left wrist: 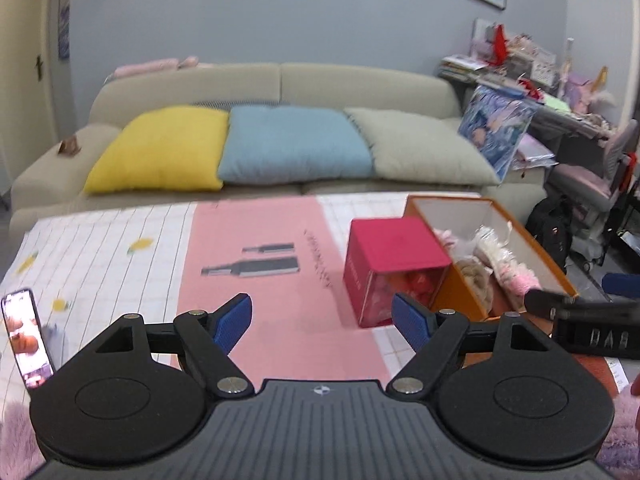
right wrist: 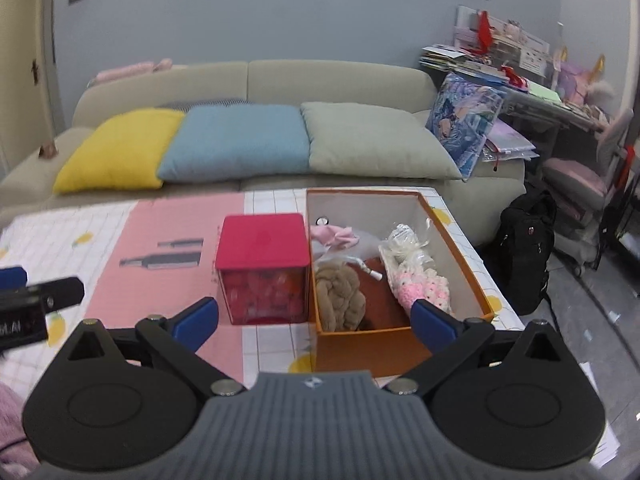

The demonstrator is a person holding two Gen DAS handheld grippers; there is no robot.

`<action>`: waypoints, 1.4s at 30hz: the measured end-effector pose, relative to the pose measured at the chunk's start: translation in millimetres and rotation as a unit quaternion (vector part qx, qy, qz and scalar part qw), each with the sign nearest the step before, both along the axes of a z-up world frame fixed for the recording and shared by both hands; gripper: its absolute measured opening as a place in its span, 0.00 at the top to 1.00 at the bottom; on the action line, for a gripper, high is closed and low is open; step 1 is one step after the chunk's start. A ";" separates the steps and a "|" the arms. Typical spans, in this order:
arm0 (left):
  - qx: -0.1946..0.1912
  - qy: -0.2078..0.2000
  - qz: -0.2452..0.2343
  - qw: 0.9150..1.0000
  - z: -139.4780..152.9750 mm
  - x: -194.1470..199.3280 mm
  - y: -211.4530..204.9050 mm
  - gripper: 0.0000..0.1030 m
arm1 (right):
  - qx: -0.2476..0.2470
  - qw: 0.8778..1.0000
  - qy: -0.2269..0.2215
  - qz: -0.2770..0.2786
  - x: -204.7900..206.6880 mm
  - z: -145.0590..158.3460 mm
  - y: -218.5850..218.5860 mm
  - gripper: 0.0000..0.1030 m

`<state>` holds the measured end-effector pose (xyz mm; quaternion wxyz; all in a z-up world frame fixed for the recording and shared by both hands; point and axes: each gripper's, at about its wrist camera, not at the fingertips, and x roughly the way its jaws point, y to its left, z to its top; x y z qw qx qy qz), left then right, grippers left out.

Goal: Organize soft objects

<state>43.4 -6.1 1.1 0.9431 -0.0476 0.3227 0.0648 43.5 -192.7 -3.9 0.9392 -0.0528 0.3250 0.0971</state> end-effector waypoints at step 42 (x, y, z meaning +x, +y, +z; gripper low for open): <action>0.006 0.079 -0.003 0.997 -23.3 -10.7 -0.5 0.10 | -0.006 0.997 0.076 -0.019 9.5 -24.8 4.3 0.03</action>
